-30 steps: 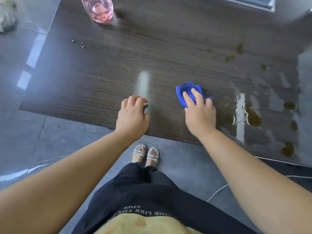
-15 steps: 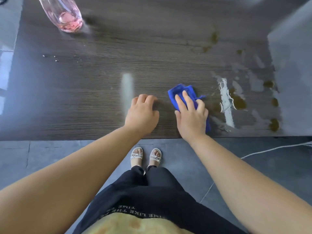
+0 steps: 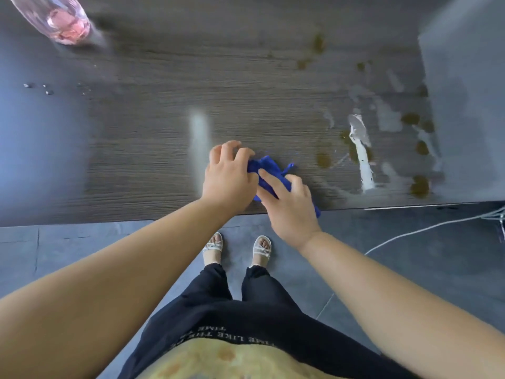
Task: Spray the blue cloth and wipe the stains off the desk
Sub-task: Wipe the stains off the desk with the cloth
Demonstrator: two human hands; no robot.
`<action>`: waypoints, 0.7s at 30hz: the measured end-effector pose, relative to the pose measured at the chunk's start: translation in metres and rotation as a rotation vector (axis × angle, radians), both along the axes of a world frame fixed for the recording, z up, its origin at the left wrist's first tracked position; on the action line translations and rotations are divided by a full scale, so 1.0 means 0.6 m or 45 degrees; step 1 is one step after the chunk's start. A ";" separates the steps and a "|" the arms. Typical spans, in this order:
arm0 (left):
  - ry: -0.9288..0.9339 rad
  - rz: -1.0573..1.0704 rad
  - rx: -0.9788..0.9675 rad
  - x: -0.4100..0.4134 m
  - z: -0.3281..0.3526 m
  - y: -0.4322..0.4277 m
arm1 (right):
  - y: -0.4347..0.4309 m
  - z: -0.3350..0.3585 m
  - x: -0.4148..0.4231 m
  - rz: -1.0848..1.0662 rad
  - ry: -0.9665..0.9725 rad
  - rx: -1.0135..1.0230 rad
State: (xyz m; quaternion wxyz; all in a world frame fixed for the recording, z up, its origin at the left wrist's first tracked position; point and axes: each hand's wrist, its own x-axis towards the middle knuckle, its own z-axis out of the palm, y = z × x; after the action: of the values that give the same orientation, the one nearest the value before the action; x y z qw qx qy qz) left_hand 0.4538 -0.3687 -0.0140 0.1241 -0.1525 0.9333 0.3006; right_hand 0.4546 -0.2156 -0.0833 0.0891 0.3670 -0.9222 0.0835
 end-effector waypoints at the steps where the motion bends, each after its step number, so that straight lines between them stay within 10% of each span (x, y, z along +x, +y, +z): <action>1: -0.004 -0.014 -0.012 -0.004 0.000 0.014 | 0.032 0.001 -0.010 0.053 -0.009 0.007; 9: -0.048 0.004 -0.051 -0.025 -0.014 0.069 | 0.072 0.024 -0.046 -0.408 -0.108 -0.064; 15: -0.090 -0.007 -0.016 -0.027 -0.012 0.059 | 0.136 0.010 -0.055 0.158 -0.047 0.038; 21: -0.231 -0.130 -0.079 -0.034 0.003 0.054 | 0.139 0.010 -0.132 -0.333 -0.101 -0.054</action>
State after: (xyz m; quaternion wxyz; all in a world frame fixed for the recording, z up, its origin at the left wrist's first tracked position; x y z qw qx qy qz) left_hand 0.4333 -0.3361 -0.0124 0.2185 -0.1350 0.9336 0.2499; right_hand 0.3754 -0.1323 -0.0774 0.0704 0.2381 -0.9630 0.1053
